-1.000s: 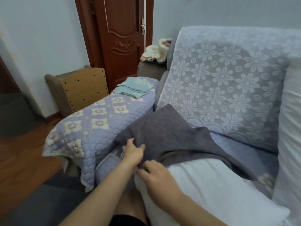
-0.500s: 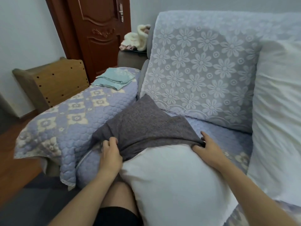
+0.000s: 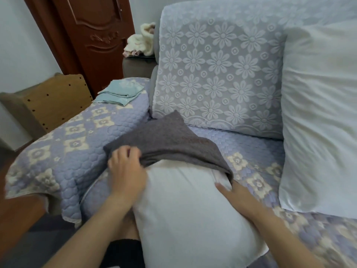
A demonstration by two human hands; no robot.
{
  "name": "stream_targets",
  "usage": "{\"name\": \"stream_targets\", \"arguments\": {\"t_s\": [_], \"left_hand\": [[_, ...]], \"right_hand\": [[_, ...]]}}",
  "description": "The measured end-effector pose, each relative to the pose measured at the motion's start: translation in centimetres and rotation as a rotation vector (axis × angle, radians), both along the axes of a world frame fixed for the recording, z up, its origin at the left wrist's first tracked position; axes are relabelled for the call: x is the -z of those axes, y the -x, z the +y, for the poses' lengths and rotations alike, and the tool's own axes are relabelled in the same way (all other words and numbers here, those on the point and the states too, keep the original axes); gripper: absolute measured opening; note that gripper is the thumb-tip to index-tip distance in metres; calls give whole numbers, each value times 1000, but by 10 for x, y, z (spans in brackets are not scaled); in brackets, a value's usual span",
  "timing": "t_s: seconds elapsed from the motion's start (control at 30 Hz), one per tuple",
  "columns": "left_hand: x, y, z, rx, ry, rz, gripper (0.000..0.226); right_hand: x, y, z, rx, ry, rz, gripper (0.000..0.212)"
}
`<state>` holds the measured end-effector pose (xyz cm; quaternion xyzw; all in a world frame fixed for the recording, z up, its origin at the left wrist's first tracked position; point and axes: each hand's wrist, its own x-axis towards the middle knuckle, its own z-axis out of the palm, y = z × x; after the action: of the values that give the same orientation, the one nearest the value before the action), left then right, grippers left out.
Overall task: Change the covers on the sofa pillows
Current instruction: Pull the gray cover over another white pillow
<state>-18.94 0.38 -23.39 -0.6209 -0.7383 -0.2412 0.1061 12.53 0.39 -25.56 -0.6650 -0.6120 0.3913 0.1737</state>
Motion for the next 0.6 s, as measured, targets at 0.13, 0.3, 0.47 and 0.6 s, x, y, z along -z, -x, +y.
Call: {"name": "stream_targets", "arguments": {"t_s": [0.13,0.3,0.47,0.6], "left_hand": [[-20,-84,-3,646,76,78,47],[22,-101,-8,469,102,52,49],[64,-109,-30,382,-27,46,50],[65,-112,-16,396,-41,89,49]], "right_hand": [[-8,5,-23,-1,-179,-170,34],[-11,-16,-45,-24,-329,-84,42],[4,-45,-14,-118,-55,-142,36],[-6,-59,65,-245,-27,-498,35]]}}
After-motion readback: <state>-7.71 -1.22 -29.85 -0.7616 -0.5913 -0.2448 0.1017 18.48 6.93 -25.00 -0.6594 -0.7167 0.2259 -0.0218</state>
